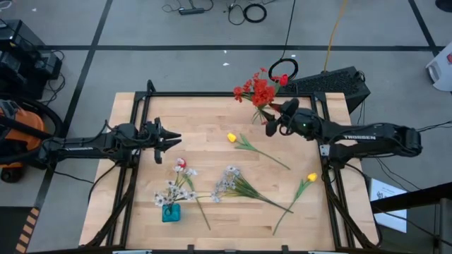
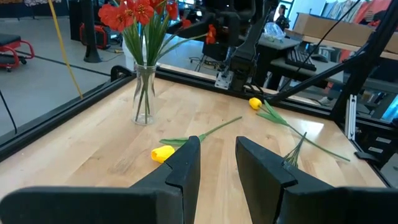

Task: Sort flowers into vase by color
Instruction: Put the red flowers into the transparent flower vase, then put the white flower into the blue flower vase

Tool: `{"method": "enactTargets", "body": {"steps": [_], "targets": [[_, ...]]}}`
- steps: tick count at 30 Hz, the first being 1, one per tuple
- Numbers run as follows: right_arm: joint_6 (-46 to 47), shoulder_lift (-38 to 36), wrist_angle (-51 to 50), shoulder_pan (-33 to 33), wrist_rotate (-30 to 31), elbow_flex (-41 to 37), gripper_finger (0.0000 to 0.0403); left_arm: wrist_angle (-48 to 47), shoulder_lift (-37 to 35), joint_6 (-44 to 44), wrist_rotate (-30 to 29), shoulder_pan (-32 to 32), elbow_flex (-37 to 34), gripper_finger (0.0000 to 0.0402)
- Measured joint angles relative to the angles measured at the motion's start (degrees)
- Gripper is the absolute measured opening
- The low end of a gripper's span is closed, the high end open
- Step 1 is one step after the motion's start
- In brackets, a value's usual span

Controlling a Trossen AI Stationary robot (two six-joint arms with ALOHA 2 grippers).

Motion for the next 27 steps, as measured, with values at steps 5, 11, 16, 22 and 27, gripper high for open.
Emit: {"method": "enactTargets", "body": {"steps": [5,11,16,22,27], "targets": [[0.9,-2.9,-5.1,0.8,0.2,0.0,0.0214,-1.6,0.0,-0.1,0.0,0.0,0.0,0.0109],[3.0,-7.3,-7.7,1.3,0.2,0.0,0.0197,-3.3,0.0,-3.0,0.0,0.0,0.0,0.0109],[3.9,-11.6,-11.5,1.3,0.2,0.0,0.0182,-3.3,0.0,-3.0,-0.2,0.0,0.0,0.0109],[7.4,-15.7,-20.3,1.3,0.0,0.0,0.0153,-4.1,0.0,-0.1,-3.5,0.0,0.0,0.0109],[11.9,-17.7,-29.4,1.3,-0.3,0.0,0.012,-4.2,0.0,1.7,-3.7,0.0,0.0,0.0109]]}}
